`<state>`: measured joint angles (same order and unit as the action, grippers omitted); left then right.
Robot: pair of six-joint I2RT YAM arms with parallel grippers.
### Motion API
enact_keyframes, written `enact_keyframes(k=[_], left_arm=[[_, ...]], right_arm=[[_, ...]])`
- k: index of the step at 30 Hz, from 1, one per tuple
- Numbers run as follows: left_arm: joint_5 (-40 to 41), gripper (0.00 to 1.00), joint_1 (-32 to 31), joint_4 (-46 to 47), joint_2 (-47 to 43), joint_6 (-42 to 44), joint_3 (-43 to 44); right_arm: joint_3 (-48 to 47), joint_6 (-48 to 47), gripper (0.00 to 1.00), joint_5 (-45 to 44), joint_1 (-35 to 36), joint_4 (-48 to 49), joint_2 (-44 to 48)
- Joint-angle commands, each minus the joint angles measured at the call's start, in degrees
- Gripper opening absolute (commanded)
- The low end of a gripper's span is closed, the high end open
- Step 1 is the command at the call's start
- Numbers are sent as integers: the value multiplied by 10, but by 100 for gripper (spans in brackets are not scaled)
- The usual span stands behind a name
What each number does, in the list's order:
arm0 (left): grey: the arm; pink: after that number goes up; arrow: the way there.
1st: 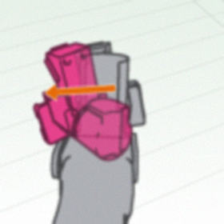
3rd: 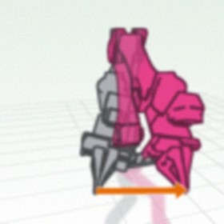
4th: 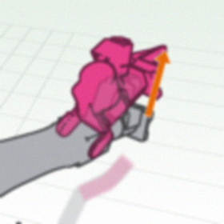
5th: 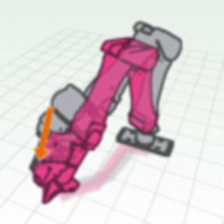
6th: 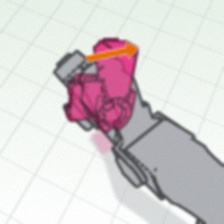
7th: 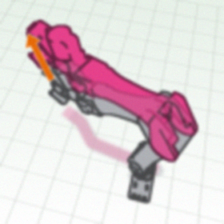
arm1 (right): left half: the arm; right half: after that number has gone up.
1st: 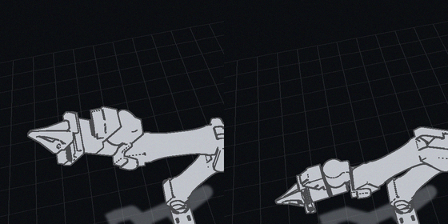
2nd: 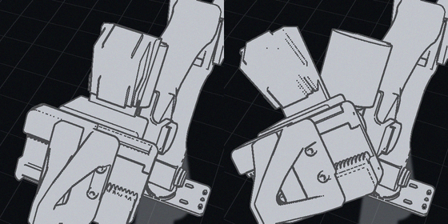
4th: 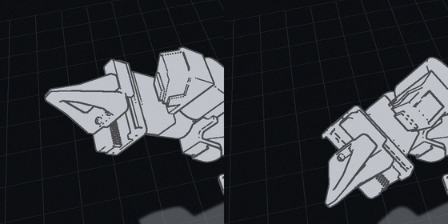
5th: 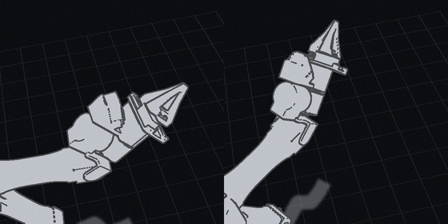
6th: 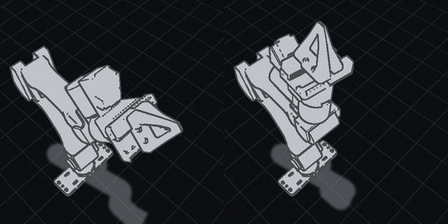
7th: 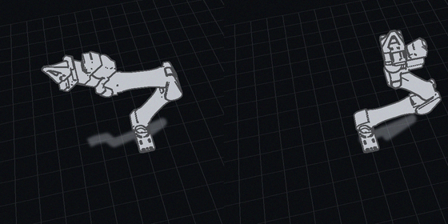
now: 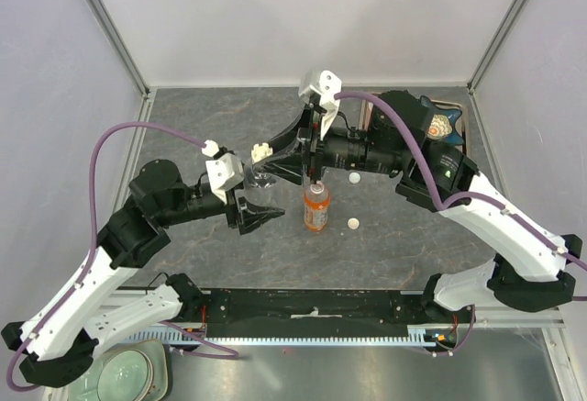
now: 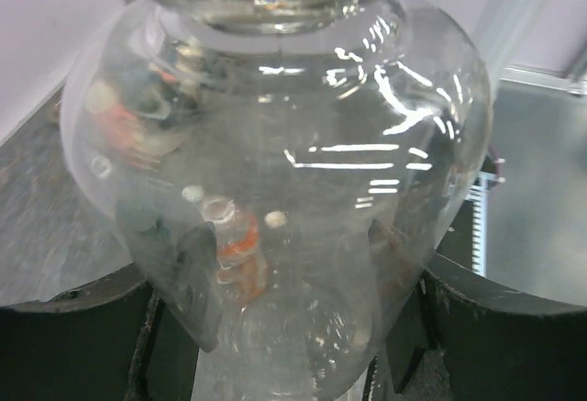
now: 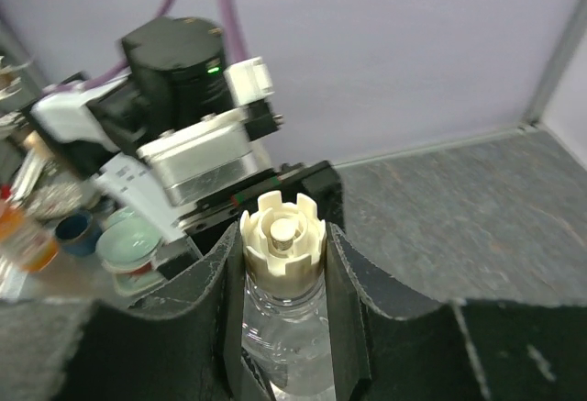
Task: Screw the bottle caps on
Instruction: Screw the bottle cap onto the plastic bottle.
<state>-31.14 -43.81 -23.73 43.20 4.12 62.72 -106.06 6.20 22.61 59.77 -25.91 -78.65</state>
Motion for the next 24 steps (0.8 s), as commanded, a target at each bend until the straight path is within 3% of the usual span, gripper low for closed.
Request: enact_keyframes(k=[1,4,12,15,17,20,21,23,24], left_arm=[[116,3,1,74,-7,42,21],[170,3,1,77,-7,43,23],[273,2,2,82,-1,37,17],[279,2,1,85,-5,38,12],[272,2,2,86,-6,35,6],[262,2,3,88,-11,34,-4],[260,2,3,88,-13,34,-8],[246,2,5,85,-16,36,-14],[242,2,6,85,-18,36,-18]], right_arm=[[38,34,0,-225,26,-49,-12],[41,41,0,-340,75,-56,-26],[-18,121,0,-745,174,-113,-137],[-65,135,0,-866,201,-129,-181],[-102,145,1,-888,209,-133,-205],[-140,146,23,-858,211,-121,-219],[-150,144,37,-816,212,-117,-220],[-160,134,51,-774,212,-95,-201],[-153,118,67,-748,211,-82,-187]])
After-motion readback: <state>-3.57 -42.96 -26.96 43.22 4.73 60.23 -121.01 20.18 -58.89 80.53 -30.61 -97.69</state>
